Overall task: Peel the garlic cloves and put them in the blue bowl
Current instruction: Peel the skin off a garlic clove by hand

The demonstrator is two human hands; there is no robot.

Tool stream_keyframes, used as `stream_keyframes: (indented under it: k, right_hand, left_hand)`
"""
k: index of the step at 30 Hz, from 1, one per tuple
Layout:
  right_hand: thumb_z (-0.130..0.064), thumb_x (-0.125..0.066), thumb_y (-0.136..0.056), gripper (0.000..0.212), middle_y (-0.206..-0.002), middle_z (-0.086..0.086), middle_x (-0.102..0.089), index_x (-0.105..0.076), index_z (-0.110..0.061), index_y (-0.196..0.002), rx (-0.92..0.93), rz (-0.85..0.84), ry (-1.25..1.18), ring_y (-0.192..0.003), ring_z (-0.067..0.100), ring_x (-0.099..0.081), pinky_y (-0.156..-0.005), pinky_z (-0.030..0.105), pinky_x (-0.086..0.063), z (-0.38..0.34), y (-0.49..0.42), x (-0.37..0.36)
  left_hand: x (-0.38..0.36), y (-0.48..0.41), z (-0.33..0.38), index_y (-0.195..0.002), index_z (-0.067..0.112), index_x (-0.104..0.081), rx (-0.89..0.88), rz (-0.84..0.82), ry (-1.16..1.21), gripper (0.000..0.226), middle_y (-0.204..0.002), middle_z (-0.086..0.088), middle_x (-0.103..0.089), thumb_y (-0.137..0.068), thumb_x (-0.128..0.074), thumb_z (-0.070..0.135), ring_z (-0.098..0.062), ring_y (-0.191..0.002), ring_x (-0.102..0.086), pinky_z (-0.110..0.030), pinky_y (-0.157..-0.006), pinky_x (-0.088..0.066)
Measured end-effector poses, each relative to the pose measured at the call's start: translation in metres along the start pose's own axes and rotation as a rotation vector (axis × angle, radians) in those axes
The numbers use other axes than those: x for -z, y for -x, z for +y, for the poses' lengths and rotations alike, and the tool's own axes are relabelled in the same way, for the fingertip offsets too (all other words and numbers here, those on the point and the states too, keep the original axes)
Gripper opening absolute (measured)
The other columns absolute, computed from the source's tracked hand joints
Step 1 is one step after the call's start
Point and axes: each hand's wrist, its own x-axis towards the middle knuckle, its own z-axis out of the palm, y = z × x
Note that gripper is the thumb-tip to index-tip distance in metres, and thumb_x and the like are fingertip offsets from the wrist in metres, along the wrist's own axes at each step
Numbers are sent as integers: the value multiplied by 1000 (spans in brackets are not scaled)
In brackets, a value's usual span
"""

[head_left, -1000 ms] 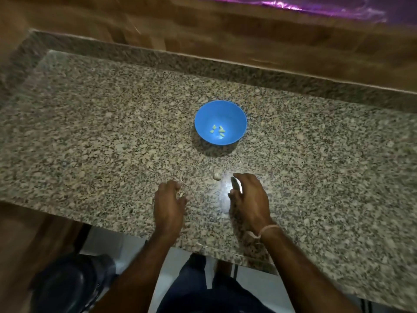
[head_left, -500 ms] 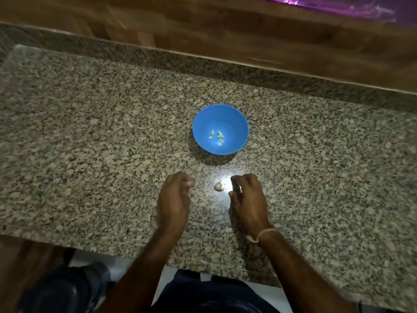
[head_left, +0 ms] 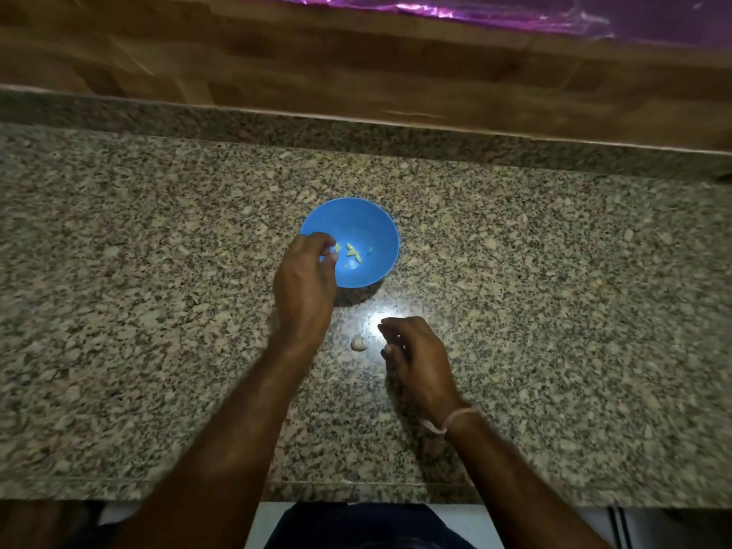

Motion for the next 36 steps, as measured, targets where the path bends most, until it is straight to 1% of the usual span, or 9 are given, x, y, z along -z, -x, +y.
stream_keyframes:
  k: [3, 6, 9, 12, 17, 21, 25, 29, 36]
  right_hand:
    - [-8, -63, -102, 28, -114, -1, -64, -72, -15, -127, 13, -56, -80, -106, 16, -67, -91, 37, -57, -7, 3, -4]
    - [-4, -65, -99, 29, -110, 2, -65, -74, -15, -125, 29, -93, -57, -101, 10, -64, -88, 24, -52, -15, 3, -12]
    - [-10, -68, -100, 19, -105, 5, -68, -77, -12, -117, 15, -66, -82, -96, 1, -61, -85, 11, -45, -22, 2, -18]
    - [-11, -72, -97, 18, -104, 3, -71, -77, -11, -113, -84, -31, -184, -95, -3, -65, -85, 15, -49, -21, 4, -20]
    - [10, -69, -90, 31, -101, 1, -79, -75, -11, -112, -290, -25, -497, -95, 17, -75, -82, 26, -59, -21, 15, -13]
    - [11, -68, -91, 29, -103, 5, -80, -76, -7, -112, -261, -86, -604, -95, 19, -74, -82, 27, -60, -28, 18, 3]
    - [3, -73, -93, 21, -106, 2, -81, -79, -9, -109, -201, -125, -622, -100, 24, -76, -89, 39, -62, -31, 22, 19]
    - [-1, -77, -91, 13, -99, -2, -78, -80, -12, -99, -129, -71, -570, -91, 15, -75, -81, 33, -61, -35, 28, 37]
    - [-2, -76, -90, 13, -95, -2, -75, -76, -15, -93, -26, -66, -489, -88, 18, -72, -75, 28, -59, -36, 33, 54]
  left_hand:
    - [5, 58, -9, -102, 15, -67, 21, -49, 62, 9, -97, 3, -63, -99, -64, 8, -5, -84, -54, -15, -70, -39]
    - [-13, 109, -27, -109, 24, -68, 192, -247, 103, 14, -100, 5, -68, -97, -68, 16, -10, -87, -64, -35, -77, -56]
    - [-26, 120, -28, -105, 31, -66, 299, -294, 148, 10, -97, 10, -68, -98, -68, 25, -6, -87, -67, -43, -77, -60]
    - [-31, 118, -27, -95, 28, -71, 463, -292, 271, 10, -90, 8, -74, -94, -74, 18, -8, -85, -71, -44, -81, -62]
    - [-22, 118, -19, -104, 15, -75, 839, -316, 741, 18, -98, -11, -80, -96, -68, 1, -27, -97, -75, -40, -85, -60]
    - [-14, 127, -5, -111, 13, -74, 901, -292, 909, 17, -108, -12, -79, -101, -63, 4, -23, -101, -75, -33, -85, -57]
    - [-13, 133, 9, -116, 4, -71, 919, -253, 1065, 19, -113, -19, -77, -103, -60, 11, -24, -99, -74, -32, -86, -61]
    - [-13, 138, 25, -113, 2, -74, 966, -276, 1076, 21, -104, -19, -72, -103, -59, 14, -15, -79, -66, -21, -68, -57]
    - [-8, 149, 49, -111, 2, -75, 909, -280, 1148, 24, -90, -9, -75, -97, -63, 17, -9, -72, -66, -19, -66, -58]
